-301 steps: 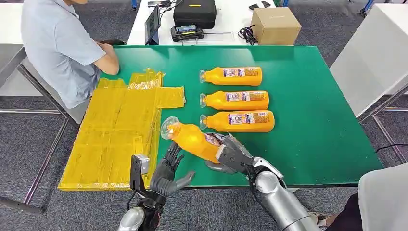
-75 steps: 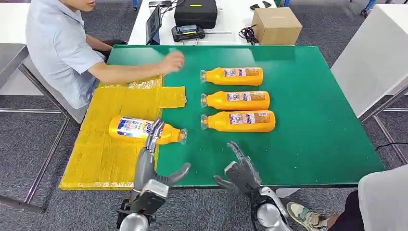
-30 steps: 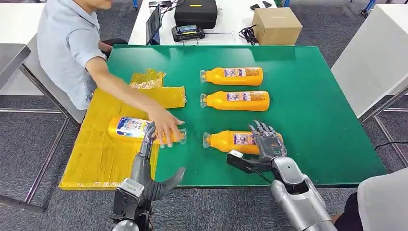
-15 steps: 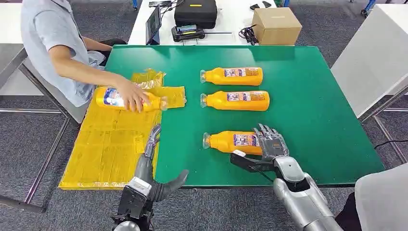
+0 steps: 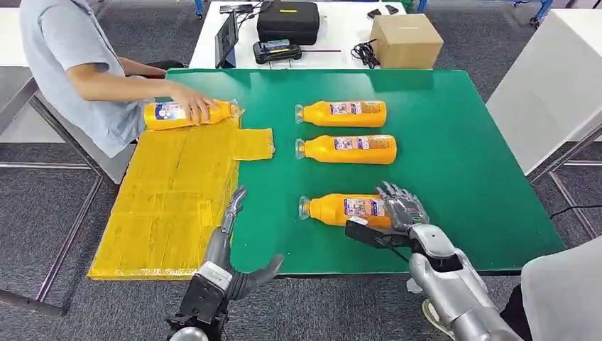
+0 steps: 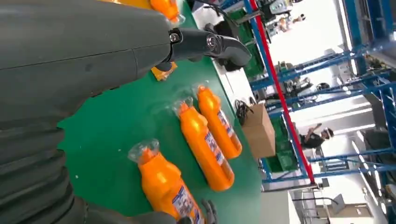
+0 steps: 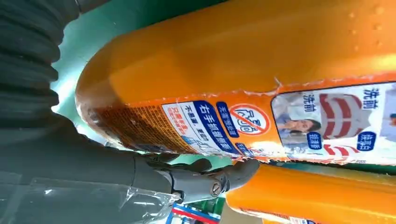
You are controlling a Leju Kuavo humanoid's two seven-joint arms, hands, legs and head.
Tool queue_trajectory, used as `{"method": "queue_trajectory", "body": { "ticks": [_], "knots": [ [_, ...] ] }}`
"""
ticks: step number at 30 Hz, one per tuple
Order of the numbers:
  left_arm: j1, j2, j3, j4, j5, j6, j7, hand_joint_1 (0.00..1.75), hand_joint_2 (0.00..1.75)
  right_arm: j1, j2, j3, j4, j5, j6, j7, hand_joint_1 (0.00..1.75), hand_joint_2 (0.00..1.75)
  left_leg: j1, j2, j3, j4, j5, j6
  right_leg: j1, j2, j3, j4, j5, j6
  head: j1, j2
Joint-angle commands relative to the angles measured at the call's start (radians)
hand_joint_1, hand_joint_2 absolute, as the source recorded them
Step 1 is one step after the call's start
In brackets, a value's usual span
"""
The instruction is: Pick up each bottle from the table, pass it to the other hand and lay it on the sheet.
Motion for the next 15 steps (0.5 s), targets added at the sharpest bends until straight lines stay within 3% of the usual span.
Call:
{"method": "queue_trajectory", "body": {
  "ticks": [1,6,15],
  "knots": [
    [-0.018,-0.006,-0.029,0.076,-0.003,-0.004,-0.001,0.00,1.75,-0.040,-0.029,0.039,0.190,-0.044,0.035,-0.045,1.75,1.75,0.001,-0.001,0.003,-0.001,0.000,-0.001,0.001,-0.001,0.003,-0.002,0.000,-0.002,0.000,0.000],
    [-0.038,0.001,-0.038,0.115,0.010,-0.019,-0.019,0.00,1.75,-0.020,-0.085,0.019,0.201,-0.207,0.145,-0.124,1.75,1.75,0.001,-0.005,0.003,-0.001,0.002,-0.001,0.002,-0.006,0.005,-0.002,0.000,-0.003,0.000,0.000],
    [-0.058,0.002,-0.046,0.145,0.030,-0.022,-0.042,0.00,1.75,-0.021,-0.166,0.046,0.207,-0.360,0.199,-0.152,1.75,1.75,0.001,-0.007,0.008,-0.001,0.001,0.000,0.002,-0.007,0.011,-0.003,-0.001,-0.002,0.000,0.000]
  ]
}}
